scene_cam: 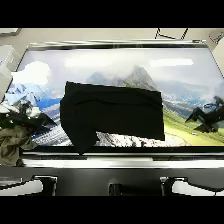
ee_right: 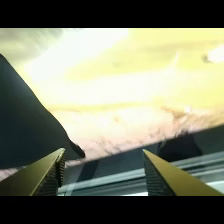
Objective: Fold the clothes and pants, and hang the long-sleeved shirts on hangers.
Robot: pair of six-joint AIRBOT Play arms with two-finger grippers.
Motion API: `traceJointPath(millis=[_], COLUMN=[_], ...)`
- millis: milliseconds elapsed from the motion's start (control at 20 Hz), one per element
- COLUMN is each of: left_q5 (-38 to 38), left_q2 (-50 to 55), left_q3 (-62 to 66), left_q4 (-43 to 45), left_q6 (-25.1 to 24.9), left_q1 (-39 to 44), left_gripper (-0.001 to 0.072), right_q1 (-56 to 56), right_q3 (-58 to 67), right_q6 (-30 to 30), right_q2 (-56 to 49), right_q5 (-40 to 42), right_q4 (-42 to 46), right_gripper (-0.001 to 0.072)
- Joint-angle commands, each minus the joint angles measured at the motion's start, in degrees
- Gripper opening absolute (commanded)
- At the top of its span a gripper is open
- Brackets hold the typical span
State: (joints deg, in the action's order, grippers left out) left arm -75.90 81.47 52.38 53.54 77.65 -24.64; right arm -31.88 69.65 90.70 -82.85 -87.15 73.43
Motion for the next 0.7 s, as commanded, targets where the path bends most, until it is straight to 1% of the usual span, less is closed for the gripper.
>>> traceJointPath(millis=[0, 200, 400, 450, 500, 550, 650], left_q5=[8.9, 17.2, 25.2, 26.9, 27.8, 27.8, 25.9], left_q2=[-0.6, 1.1, 2.0, 2.0, 2.0, 1.9, 1.6], left_q3=[-10.9, -11.2, -11.2, -11.1, -11.1, -11.1, -10.5], left_q4=[-12.0, -13.1, -15.1, -16.1, -17.0, -17.7, -17.7], left_q6=[-7.4, -7.4, -7.1, -7.1, -7.2, -7.2, -7.3], left_q1=[-1.1, 3.2, 7.9, 9.0, 9.6, 9.8, 9.6], left_gripper=[0.0481, 0.0481, 0.0476, 0.0373, 0.0207, 0.0016, 0.0019], right_q1=[-1.1, -1.1, -1.0, -0.3, 1.1, 2.9, 6.3], right_q3=[-9.5, -9.9, -10.9, -11.9, -13.3, -14.9, -17.8], right_q6=[-3.1, -3.1, -4.0, -4.7, -5.8, -6.7, -6.3], right_q2=[3.0, 3.0, 3.0, 3.0, 3.0, 3.0, 3.0], right_q5=[1.9, 2.0, 2.3, 2.8, 3.8, 5.6, 10.3], right_q4=[-3.5, -5.7, -5.7, -5.2, -4.7, -4.7, -4.9], right_gripper=[0.0564, 0.0564, 0.0563, 0.0563, 0.0568, 0.0580, 0.0601])
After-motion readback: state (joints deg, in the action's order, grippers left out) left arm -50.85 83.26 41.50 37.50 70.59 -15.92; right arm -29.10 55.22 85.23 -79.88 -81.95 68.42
